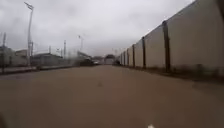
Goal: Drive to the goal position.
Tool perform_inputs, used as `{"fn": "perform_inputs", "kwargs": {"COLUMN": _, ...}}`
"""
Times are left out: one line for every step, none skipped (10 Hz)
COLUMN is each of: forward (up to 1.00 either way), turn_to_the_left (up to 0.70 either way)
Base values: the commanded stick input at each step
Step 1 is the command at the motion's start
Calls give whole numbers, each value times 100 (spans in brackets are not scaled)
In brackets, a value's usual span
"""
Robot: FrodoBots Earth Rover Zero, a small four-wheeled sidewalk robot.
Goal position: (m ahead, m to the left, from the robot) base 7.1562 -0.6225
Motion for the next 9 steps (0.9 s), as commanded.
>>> {"fn": "perform_inputs", "kwargs": {"forward": 100, "turn_to_the_left": 0}}
{"fn": "perform_inputs", "kwargs": {"forward": 100, "turn_to_the_left": 0}}
{"fn": "perform_inputs", "kwargs": {"forward": 100, "turn_to_the_left": 0}}
{"fn": "perform_inputs", "kwargs": {"forward": 100, "turn_to_the_left": 0}}
{"fn": "perform_inputs", "kwargs": {"forward": 100, "turn_to_the_left": 0}}
{"fn": "perform_inputs", "kwargs": {"forward": 100, "turn_to_the_left": 0}}
{"fn": "perform_inputs", "kwargs": {"forward": 100, "turn_to_the_left": 0}}
{"fn": "perform_inputs", "kwargs": {"forward": 100, "turn_to_the_left": 0}}
{"fn": "perform_inputs", "kwargs": {"forward": 100, "turn_to_the_left": 0}}
